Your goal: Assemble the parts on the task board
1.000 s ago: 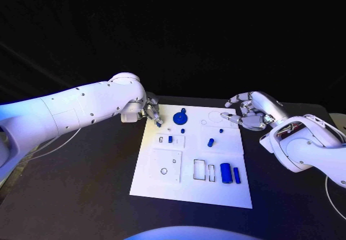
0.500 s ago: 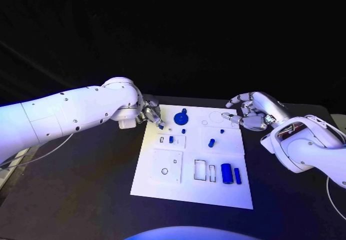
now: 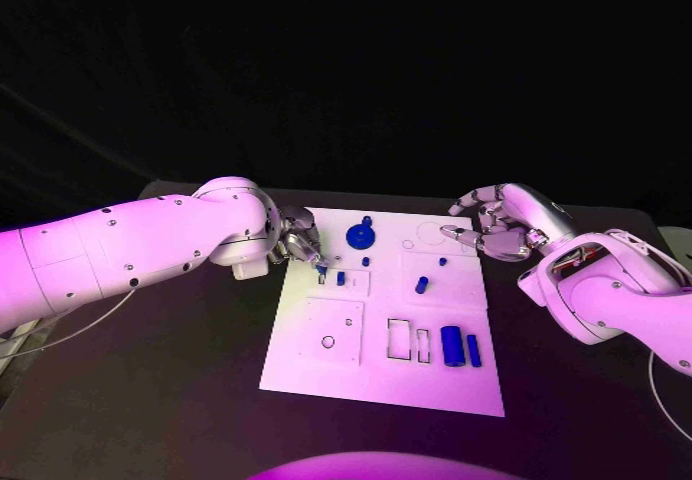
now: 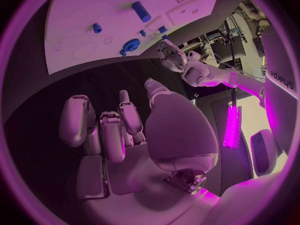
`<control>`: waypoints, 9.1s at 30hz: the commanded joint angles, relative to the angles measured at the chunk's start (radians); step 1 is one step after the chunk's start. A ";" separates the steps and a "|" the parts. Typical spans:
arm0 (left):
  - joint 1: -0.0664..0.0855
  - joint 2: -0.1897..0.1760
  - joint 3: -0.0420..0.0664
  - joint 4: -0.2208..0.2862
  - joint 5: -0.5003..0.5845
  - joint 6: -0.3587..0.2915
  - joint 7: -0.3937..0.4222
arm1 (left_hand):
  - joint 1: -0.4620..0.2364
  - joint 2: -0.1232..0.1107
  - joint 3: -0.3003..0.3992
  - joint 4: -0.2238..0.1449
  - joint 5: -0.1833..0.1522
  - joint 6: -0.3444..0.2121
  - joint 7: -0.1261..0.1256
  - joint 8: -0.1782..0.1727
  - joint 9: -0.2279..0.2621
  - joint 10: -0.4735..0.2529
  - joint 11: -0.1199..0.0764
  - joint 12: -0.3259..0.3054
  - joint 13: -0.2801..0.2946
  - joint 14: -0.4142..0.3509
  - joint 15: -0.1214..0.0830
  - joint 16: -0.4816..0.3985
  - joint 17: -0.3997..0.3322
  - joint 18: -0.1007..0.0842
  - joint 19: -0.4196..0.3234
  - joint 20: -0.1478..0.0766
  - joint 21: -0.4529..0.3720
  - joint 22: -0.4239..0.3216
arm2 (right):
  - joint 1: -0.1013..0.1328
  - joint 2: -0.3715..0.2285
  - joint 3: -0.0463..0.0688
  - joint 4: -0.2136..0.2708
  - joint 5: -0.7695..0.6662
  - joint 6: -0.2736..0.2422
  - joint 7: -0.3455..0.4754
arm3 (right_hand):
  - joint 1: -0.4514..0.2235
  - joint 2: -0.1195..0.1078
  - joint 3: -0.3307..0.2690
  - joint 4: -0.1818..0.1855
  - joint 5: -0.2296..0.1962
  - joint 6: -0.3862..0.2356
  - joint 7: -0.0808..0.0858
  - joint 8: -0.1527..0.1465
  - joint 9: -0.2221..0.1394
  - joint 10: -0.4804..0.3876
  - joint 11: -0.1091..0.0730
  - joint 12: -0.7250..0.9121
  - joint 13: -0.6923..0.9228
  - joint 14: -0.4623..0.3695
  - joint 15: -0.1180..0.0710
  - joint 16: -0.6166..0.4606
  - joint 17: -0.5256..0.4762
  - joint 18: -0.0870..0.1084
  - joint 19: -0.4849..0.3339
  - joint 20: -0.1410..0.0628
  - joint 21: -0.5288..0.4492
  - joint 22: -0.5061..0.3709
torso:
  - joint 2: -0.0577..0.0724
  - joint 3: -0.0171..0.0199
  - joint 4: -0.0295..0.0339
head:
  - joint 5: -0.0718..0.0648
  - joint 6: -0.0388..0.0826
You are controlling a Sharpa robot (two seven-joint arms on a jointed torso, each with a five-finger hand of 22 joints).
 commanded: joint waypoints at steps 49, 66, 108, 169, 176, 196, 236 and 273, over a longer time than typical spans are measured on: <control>-0.027 0.010 -0.003 0.002 -0.090 0.058 0.002 | -0.029 -0.019 0.178 -0.194 0.100 0.030 -0.010 0.003 0.005 0.023 -0.006 0.005 0.008 0.102 -0.008 0.007 0.255 -0.013 0.012 -0.003 0.012 0.014 | -0.004 -0.002 0.000 0.000 0.039 0.014 0.031 | 0.002 0.009 0.009 -0.001 0.003 -0.009 -0.004 0.006 -0.002 -0.023 -0.001 -0.029 -0.022 0.060 -0.010 -0.023 0.107 0.022 -0.022 -0.002 -0.053 0.017 | 0.001 0.0015 -0.0009 | 0.006 -0.008; -0.027 0.011 -0.003 0.003 -0.091 0.067 0.001 | -0.028 -0.020 0.178 -0.195 0.104 0.032 -0.010 0.003 0.005 0.024 -0.006 0.006 0.010 0.102 -0.009 0.007 0.256 -0.013 0.012 -0.004 0.012 0.015 | -0.004 0.000 0.000 -0.001 0.039 0.013 0.031 | 0.002 0.009 0.010 -0.001 0.003 -0.009 -0.004 0.006 -0.002 -0.022 -0.002 -0.030 -0.023 0.060 -0.011 -0.025 0.104 0.022 -0.023 -0.002 -0.056 0.015 | 0.000 0.0019 -0.0014 | 0.009 -0.009; -0.028 0.037 -0.007 -0.020 -0.081 0.061 0.001 | -0.109 -0.029 0.058 -0.109 0.160 0.077 -0.044 0.004 0.035 0.059 -0.030 0.046 0.072 0.104 -0.028 0.011 0.263 -0.014 0.015 -0.020 0.012 0.020 | -0.004 -0.005 0.000 0.003 0.037 0.011 0.030 | 0.002 0.009 0.011 -0.001 0.003 -0.009 -0.004 0.007 -0.002 -0.024 -0.002 -0.033 -0.026 0.059 -0.011 -0.028 0.100 0.023 -0.024 -0.002 -0.061 0.012 | 0.001 0.0022 -0.0015 | 0.001 -0.015; -0.028 0.021 0.027 0.006 -0.042 -0.098 0.020 | -0.176 -0.010 -0.341 0.128 0.138 0.044 -0.022 -0.041 0.075 -0.059 -0.010 -0.103 -0.101 0.070 -0.014 -0.051 0.152 0.015 -0.058 -0.011 -0.076 -0.115 | -0.005 -0.012 0.000 -0.003 0.024 -0.036 0.038 | -0.030 0.003 -0.001 0.000 0.005 -0.020 -0.005 0.012 -0.005 -0.091 -0.003 -0.127 -0.118 0.045 -0.013 -0.066 0.046 0.036 -0.049 -0.005 -0.147 -0.035 | -0.002 0.0014 -0.0004 | -0.012 -0.002; -0.024 0.027 0.034 0.017 -0.036 -0.176 0.059 | -0.062 -0.006 -0.354 0.126 0.147 -0.074 0.023 -0.052 0.077 -0.227 0.032 -0.231 -0.264 0.001 0.021 -0.160 -0.009 0.058 -0.183 0.011 -0.239 -0.343 | -0.005 -0.011 0.000 -0.006 0.026 -0.037 0.038 | -0.029 0.004 0.000 0.000 0.006 -0.021 -0.005 0.015 -0.005 -0.122 -0.004 -0.170 -0.161 0.041 -0.014 -0.078 0.032 0.040 -0.056 -0.006 -0.173 -0.049 | 0.000 0.0032 -0.0011 | -0.016 0.007; -0.063 0.116 -0.014 -0.022 -0.494 -0.377 0.439 | 0.260 -0.096 -0.262 0.023 0.132 -0.133 0.104 -0.256 -0.225 -0.467 0.123 -0.549 -0.580 -0.307 0.105 -0.440 -0.488 0.109 -0.383 0.088 -0.529 -0.653 | -0.009 -0.010 0.000 -0.009 0.041 -0.037 0.052 | -0.004 -0.005 0.056 -0.001 0.021 -0.025 -0.008 0.032 -0.011 -0.276 -0.008 -0.540 -0.546 -0.048 -0.019 -0.395 -0.283 0.108 -0.191 -0.009 -0.701 -0.365 | 0.001 0.0028 -0.0030 | -0.029 0.025; -0.088 0.183 -0.016 -0.100 -0.612 -0.254 0.378 | 0.285 -0.081 -0.231 0.006 0.132 -0.024 0.083 -0.325 -0.372 -0.355 0.112 -0.682 -0.753 -0.143 0.094 -0.192 -0.321 0.074 -0.255 0.088 -0.301 -0.411 | -0.011 -0.005 0.000 -0.009 0.043 -0.037 0.053 | -0.010 -0.010 0.064 0.000 0.033 -0.027 -0.007 0.033 -0.013 -0.279 -0.006 -0.562 -0.574 -0.046 -0.018 -0.419 -0.292 0.112 -0.190 -0.009 -0.748 -0.395 | 0.001 0.0023 -0.0031 | -0.034 0.016; -0.109 0.197 -0.014 -0.118 -0.598 -0.267 0.380 | 0.287 -0.025 -0.126 -0.094 0.097 0.108 0.074 -0.356 -0.402 -0.191 0.089 -0.773 -0.793 -0.070 0.072 -0.140 -0.262 0.045 -0.166 0.072 -0.169 -0.248 | -0.011 -0.007 0.000 -0.007 0.044 -0.037 0.053 | -0.013 -0.009 0.066 0.000 0.034 -0.026 -0.007 0.034 -0.013 -0.279 -0.006 -0.565 -0.580 -0.047 -0.017 -0.425 -0.294 0.112 -0.188 -0.009 -0.753 -0.398 | 0.000 0.0027 -0.0019 | -0.033 0.016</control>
